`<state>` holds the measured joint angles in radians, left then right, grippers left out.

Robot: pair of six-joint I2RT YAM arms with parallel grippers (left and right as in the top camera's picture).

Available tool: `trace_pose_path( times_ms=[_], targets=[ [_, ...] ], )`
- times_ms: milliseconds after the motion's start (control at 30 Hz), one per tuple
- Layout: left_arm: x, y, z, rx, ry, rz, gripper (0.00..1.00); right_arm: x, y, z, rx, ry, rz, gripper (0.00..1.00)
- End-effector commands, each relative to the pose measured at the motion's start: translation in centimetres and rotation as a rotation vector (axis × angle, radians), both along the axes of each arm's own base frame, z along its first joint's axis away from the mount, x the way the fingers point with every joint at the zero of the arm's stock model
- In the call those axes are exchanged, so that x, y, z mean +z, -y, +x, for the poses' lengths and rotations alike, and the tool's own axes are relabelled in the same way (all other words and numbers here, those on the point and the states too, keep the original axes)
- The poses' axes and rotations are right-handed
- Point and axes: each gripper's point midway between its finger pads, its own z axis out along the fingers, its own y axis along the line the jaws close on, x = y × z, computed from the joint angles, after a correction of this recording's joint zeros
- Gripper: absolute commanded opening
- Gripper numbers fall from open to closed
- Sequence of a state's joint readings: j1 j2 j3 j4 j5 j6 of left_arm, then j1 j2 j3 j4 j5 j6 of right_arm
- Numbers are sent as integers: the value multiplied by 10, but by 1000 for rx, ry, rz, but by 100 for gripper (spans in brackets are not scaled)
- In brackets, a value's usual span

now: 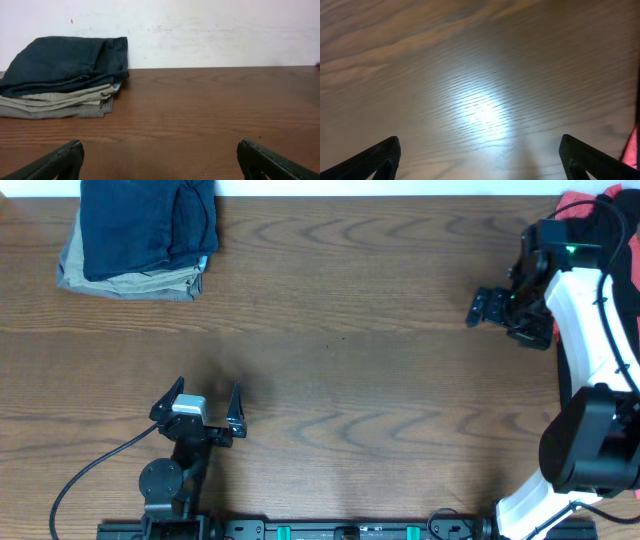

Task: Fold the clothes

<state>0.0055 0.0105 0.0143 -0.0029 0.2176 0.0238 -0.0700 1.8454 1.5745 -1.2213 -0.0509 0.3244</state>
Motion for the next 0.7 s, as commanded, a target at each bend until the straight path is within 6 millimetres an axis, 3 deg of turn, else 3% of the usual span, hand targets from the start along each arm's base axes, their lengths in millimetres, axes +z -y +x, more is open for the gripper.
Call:
trace_pose_path(
  times_ms=[0, 133, 367, 400, 433, 467, 667],
  targets=[
    [-14, 0, -1, -3, -47, 8, 98, 41, -30, -2, 98, 120, -7, 99],
    [-14, 0, -1, -3, -47, 8, 98, 81, -66, -13, 200, 239, 1, 99],
    [-15, 0, -1, -3, -48, 8, 98, 145, -128, -49, 396, 447, 40, 99],
    [-15, 0, -1, -3, -48, 8, 98, 152, -128, -50, 401, 478, 14, 99],
    [-14, 0, -1, -3, -47, 8, 98, 161, -122, -50, 395, 520, -40, 83],
    [-15, 0, -1, -3, -48, 8, 98, 166, -118, -50, 388, 539, -65, 99],
    [-15, 0, -1, -3, -48, 8, 98, 190, -103, -64, 350, 625, -73, 99]
  ],
)
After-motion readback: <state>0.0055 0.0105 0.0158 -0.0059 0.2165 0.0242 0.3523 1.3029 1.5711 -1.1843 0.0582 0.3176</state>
